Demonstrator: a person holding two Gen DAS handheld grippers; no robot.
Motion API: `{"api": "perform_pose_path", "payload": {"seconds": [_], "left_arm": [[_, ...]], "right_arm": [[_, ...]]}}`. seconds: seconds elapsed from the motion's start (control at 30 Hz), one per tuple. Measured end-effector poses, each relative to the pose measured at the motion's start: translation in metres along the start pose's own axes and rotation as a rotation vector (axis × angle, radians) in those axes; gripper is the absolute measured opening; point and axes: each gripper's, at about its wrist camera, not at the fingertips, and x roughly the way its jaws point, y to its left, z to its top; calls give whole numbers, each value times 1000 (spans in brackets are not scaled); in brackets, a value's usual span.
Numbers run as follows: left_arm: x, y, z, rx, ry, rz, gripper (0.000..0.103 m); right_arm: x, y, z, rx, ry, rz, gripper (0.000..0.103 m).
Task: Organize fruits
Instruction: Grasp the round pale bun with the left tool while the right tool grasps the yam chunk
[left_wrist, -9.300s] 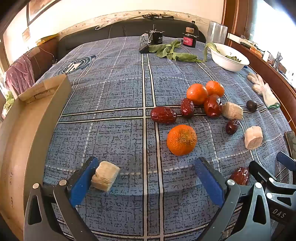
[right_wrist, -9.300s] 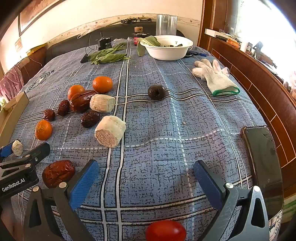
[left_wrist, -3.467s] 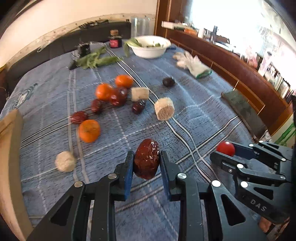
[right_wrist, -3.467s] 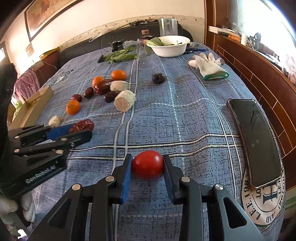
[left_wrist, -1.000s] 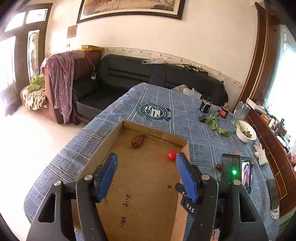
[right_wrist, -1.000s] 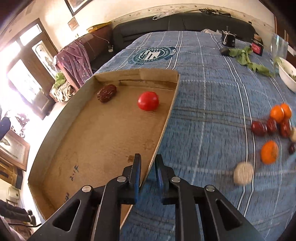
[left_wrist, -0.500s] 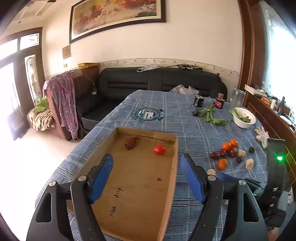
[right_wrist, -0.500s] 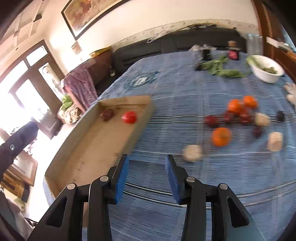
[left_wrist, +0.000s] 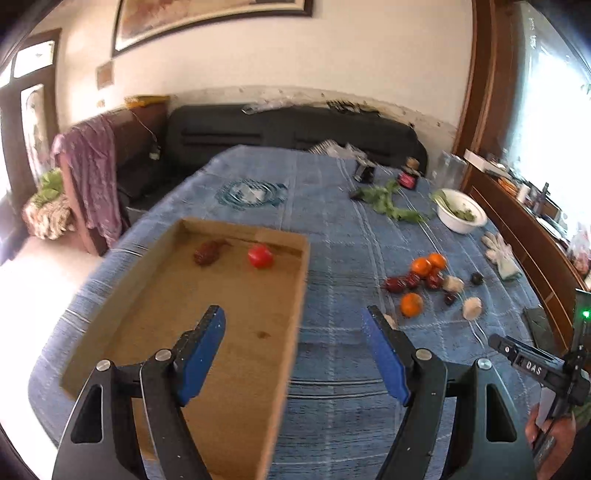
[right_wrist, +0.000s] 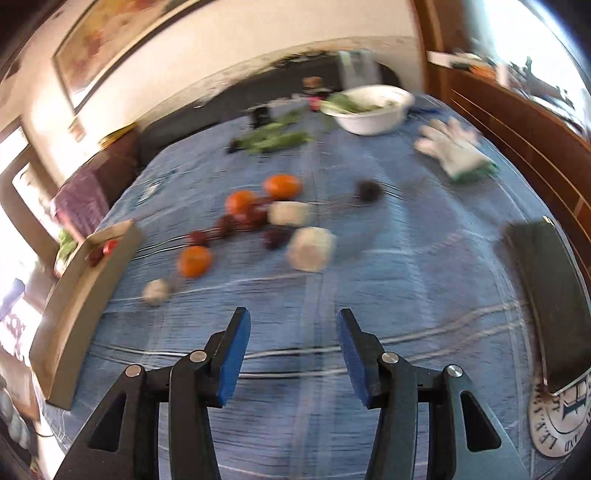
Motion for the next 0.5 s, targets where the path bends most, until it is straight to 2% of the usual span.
{"api": "perform_pose_path", "payload": {"seconds": [0.17, 0.4, 0.5], "left_arm": [[19, -29, -7, 61, 40, -61, 75], [56, -57, -15, 102, 116, -180, 75], [76, -65, -14, 133, 145, -194, 75]], "right_arm": [[5, -10, 4, 7, 5, -2, 52], [26, 2, 27, -34, 19, 6, 52], [36, 6, 35, -47, 12, -2, 52]]}}
